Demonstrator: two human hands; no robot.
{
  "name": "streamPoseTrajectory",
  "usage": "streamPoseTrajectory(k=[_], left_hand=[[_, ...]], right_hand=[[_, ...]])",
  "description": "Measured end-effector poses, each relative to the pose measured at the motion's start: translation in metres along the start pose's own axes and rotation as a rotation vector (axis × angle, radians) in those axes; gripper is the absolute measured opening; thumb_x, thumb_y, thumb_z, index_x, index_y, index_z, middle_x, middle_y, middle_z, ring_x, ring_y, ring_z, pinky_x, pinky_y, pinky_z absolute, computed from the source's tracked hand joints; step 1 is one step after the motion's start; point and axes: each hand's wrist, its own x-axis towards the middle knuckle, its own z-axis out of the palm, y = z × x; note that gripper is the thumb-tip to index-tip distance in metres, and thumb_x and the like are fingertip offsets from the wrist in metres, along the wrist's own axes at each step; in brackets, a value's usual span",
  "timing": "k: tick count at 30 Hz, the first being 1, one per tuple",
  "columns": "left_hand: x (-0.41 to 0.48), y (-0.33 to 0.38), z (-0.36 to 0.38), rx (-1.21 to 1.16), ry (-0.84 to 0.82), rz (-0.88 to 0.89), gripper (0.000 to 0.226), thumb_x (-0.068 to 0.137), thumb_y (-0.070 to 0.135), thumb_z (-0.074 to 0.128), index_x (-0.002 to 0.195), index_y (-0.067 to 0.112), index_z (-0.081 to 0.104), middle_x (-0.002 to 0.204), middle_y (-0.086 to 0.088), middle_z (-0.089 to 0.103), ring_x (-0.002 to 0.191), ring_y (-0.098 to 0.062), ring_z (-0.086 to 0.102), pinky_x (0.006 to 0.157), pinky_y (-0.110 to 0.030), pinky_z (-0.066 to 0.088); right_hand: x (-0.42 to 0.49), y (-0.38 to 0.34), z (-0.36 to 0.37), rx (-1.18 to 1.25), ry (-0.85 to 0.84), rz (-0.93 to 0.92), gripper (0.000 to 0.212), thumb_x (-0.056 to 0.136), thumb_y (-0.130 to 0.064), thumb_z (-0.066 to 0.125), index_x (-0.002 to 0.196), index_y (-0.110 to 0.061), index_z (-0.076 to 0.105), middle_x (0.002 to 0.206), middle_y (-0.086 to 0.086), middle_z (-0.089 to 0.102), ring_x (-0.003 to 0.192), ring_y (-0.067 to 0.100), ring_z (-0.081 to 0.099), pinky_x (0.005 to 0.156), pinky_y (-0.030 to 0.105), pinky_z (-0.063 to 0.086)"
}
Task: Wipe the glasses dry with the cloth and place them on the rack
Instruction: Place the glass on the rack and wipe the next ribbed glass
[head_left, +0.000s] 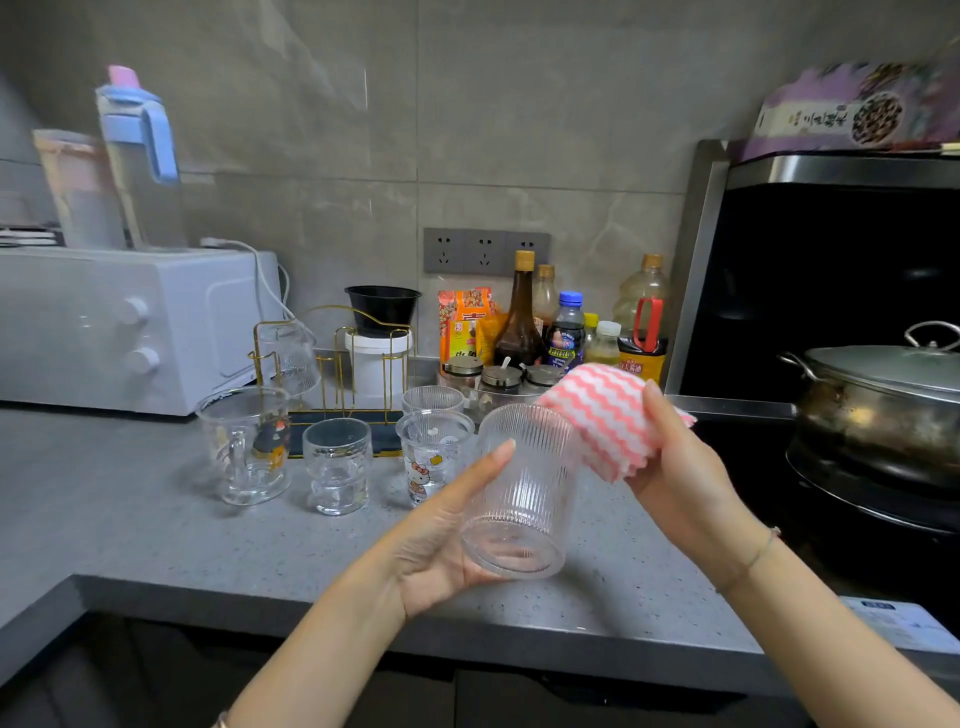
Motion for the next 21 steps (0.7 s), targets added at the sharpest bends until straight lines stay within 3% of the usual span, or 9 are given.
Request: streamPoseTrajectory(k=[2,4,7,10,13,15,18,19,21], left_hand=[[0.001,-0.001,0.004,-0.028,0.033,0.045,0.085,0.030,0.042,0.098,0.106,0.008,0.076,0.113,-0.019,0.071,0.095,-0.032,0.071,0.079,-0.049,0.059],[0.003,-0.002,0.009,-0.060,0.088,0.077,0.081,0.046,0.049,0.091,0.113,0.008,0.071,0.112,-0.018,0.071,0.094,-0.031,0.071,0.079,-0.047,0.059],[0.007,-0.002,0.017,-0.137,0.155,0.088,0.067,0.067,0.051,0.072,0.116,0.006,0.068,0.111,-0.018,0.071,0.096,-0.032,0.068,0.083,-0.046,0.056],[0.010,0.000,0.021,-0.249,0.129,0.066,0.063,0.078,0.056,0.064,0.115,0.005,0.068,0.108,-0.018,0.069,0.099,-0.030,0.065,0.083,-0.039,0.055],[0.011,-0.001,0.023,-0.321,0.095,0.083,0.057,0.084,0.055,0.060,0.114,0.008,0.067,0.101,-0.014,0.071,0.090,-0.026,0.069,0.076,-0.034,0.059],[0.010,-0.002,0.026,-0.366,0.055,0.088,0.052,0.075,0.048,0.072,0.105,0.006,0.069,0.087,-0.012,0.072,0.074,-0.023,0.071,0.062,-0.031,0.061],[0.012,0.000,0.028,-0.437,0.007,0.110,0.062,0.021,0.030,0.099,0.069,0.000,0.075,0.066,-0.011,0.071,0.052,-0.022,0.070,0.042,-0.030,0.055],[0.009,0.003,0.031,-0.482,-0.020,0.064,0.060,0.034,0.038,0.098,0.071,-0.003,0.074,0.068,-0.013,0.071,0.054,-0.025,0.070,0.043,-0.032,0.056],[0.010,0.008,0.031,-0.511,-0.018,-0.042,0.068,0.076,0.057,0.071,0.084,-0.010,0.069,0.075,-0.020,0.070,0.061,-0.031,0.072,0.047,-0.039,0.058]], right_hand=[[-0.007,0.001,0.006,-0.073,-0.010,-0.124,0.030,0.099,-0.035,0.041,0.112,-0.020,0.064,0.111,-0.002,0.072,0.093,0.006,0.070,0.081,0.025,0.055],[-0.018,0.005,0.013,-0.204,-0.087,-0.266,0.027,0.100,-0.032,0.038,0.109,-0.029,0.063,0.111,-0.010,0.071,0.103,0.003,0.066,0.091,0.023,0.051],[-0.033,0.017,0.024,-0.370,-0.311,-0.449,0.040,0.103,-0.023,0.026,0.132,-0.016,0.052,0.127,-0.010,0.063,0.121,0.002,0.055,0.101,0.016,0.042],[-0.038,0.034,0.027,-0.615,-0.454,-0.646,0.040,0.103,-0.019,0.028,0.137,-0.018,0.048,0.143,-0.011,0.050,0.138,0.005,0.037,0.114,0.024,0.028],[-0.038,0.043,0.023,-0.763,-0.428,-0.818,0.039,0.102,-0.013,0.031,0.135,-0.021,0.050,0.147,-0.014,0.044,0.143,0.009,0.029,0.117,0.033,0.024],[-0.037,0.047,0.019,-0.878,-0.433,-0.913,0.040,0.103,-0.022,0.031,0.138,-0.013,0.048,0.152,-0.003,0.038,0.145,0.017,0.024,0.118,0.038,0.024],[-0.030,0.054,0.009,-1.103,-0.450,-1.126,0.043,0.102,-0.026,0.034,0.139,-0.007,0.046,0.153,0.008,0.034,0.146,0.028,0.020,0.118,0.041,0.021],[-0.028,0.058,0.005,-1.162,-0.441,-1.195,0.042,0.102,-0.025,0.037,0.139,-0.007,0.044,0.151,0.009,0.036,0.146,0.028,0.021,0.118,0.043,0.021],[-0.027,0.065,0.001,-1.243,-0.421,-1.309,0.042,0.101,-0.023,0.040,0.139,-0.006,0.041,0.148,0.007,0.039,0.145,0.025,0.024,0.119,0.043,0.018]])
